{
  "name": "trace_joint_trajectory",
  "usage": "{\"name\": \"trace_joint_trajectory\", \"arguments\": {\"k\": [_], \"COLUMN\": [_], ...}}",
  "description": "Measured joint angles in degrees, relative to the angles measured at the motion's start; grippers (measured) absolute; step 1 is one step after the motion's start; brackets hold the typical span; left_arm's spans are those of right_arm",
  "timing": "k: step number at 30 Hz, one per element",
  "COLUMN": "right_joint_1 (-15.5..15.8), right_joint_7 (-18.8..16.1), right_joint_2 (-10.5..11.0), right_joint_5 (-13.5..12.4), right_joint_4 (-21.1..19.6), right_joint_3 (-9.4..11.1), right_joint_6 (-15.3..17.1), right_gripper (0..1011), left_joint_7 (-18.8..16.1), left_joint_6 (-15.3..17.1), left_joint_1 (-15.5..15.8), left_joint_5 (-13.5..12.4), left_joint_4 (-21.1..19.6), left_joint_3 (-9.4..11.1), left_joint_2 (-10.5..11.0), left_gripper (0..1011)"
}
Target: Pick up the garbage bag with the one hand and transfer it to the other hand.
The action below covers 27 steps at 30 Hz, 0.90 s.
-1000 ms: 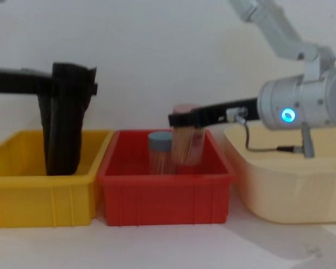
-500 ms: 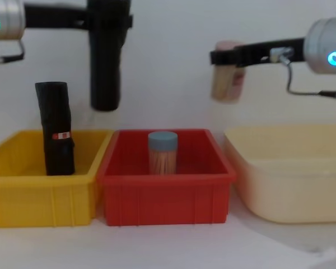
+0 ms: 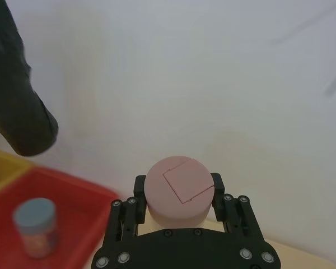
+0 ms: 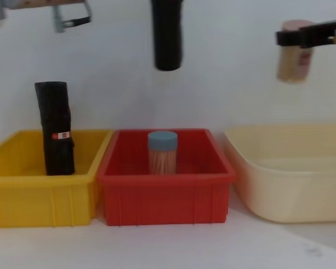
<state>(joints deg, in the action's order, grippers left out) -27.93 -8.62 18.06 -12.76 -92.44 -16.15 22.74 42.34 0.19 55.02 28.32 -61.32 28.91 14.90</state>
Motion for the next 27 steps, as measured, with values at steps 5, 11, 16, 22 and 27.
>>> {"name": "trace_joint_trajectory", "arguments": {"k": [5, 11, 16, 22, 27], "right_joint_1": [1.26, 2.92, 3.47, 3.75, 3.91], "right_joint_7": [1.53, 3.37, 3.88, 4.12, 4.32], "right_joint_2": [1.19, 2.91, 3.76, 4.42, 4.82], "right_joint_5": [0.87, 2.07, 2.60, 2.98, 3.22], "right_joint_4": [-0.50, 0.30, 2.07, 4.43, 5.80], "right_joint_3": [1.81, 3.99, 4.96, 5.91, 6.48], "right_joint_6": [0.99, 2.72, 3.84, 4.66, 5.18], "right_gripper": [650, 650, 650, 690, 863], "left_joint_7": [3.91, 9.86, 13.10, 15.28, 16.78], "left_joint_6": [-4.15, -11.12, -15.01, -17.57, -19.32], "left_joint_1": [4.62, 12.22, 16.65, 19.44, 21.28], "left_joint_5": [0.76, 3.13, 4.50, 5.42, 6.06], "left_joint_4": [8.77, 24.97, 34.44, 40.32, 44.25], "left_joint_3": [1.08, 2.53, 3.44, 3.98, 4.35], "left_joint_2": [-4.79, -12.04, -16.21, -18.80, -20.55], "left_gripper": [522, 521, 521, 521, 522]}}
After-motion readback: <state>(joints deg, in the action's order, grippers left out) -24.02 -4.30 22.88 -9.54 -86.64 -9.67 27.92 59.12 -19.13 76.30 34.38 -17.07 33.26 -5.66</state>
